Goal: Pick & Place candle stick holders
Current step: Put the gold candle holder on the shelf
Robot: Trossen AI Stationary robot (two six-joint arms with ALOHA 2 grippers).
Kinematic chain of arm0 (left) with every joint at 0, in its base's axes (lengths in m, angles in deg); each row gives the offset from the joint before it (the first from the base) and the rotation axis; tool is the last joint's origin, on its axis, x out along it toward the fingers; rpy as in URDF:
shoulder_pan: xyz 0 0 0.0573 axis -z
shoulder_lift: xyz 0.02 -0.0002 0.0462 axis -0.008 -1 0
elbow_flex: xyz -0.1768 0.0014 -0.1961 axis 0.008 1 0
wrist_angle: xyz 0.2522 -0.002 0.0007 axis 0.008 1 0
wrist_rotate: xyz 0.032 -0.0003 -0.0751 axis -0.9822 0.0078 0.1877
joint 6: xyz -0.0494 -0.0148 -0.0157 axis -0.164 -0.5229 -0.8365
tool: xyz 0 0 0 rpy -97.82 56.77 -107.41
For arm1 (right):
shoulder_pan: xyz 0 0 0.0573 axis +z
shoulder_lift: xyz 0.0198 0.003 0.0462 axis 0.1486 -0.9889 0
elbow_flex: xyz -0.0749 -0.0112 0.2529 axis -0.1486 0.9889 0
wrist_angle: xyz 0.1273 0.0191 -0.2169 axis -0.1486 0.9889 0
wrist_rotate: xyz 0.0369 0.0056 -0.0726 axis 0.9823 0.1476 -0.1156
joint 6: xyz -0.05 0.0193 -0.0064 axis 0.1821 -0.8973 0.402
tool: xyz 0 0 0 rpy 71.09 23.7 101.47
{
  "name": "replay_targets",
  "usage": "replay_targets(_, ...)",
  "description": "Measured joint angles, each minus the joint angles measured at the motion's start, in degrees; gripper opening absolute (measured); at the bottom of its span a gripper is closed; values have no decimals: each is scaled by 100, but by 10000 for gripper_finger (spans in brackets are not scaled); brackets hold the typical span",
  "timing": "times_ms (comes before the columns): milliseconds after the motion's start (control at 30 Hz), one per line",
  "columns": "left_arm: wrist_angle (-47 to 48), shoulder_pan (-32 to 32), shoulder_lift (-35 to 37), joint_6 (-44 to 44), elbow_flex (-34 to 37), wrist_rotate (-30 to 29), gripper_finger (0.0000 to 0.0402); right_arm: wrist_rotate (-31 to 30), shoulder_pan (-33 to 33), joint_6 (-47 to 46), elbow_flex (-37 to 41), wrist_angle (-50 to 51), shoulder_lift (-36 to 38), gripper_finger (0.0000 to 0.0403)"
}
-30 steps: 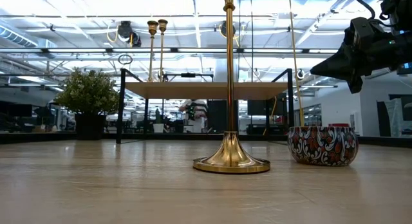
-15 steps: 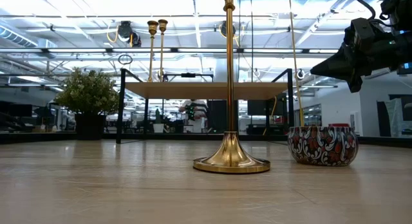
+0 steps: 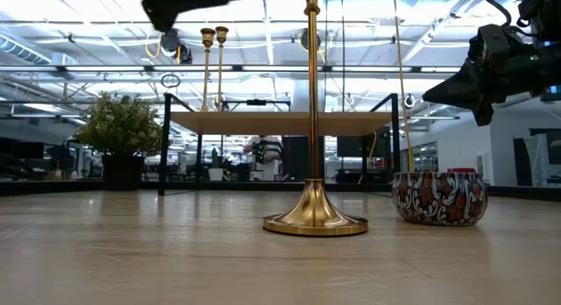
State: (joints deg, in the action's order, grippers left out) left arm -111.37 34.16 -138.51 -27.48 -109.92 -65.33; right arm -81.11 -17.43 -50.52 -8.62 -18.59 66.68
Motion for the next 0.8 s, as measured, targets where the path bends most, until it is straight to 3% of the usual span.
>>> replay_targets(267, 3, -195, -796, -34, -461, 457, 255, 2, 0, 232, 0, 24, 0, 4)
replay_targets(800, 47, -291, -957, -139, -479, 558, 255, 3, -1, 409, 0, 190, 0, 4)
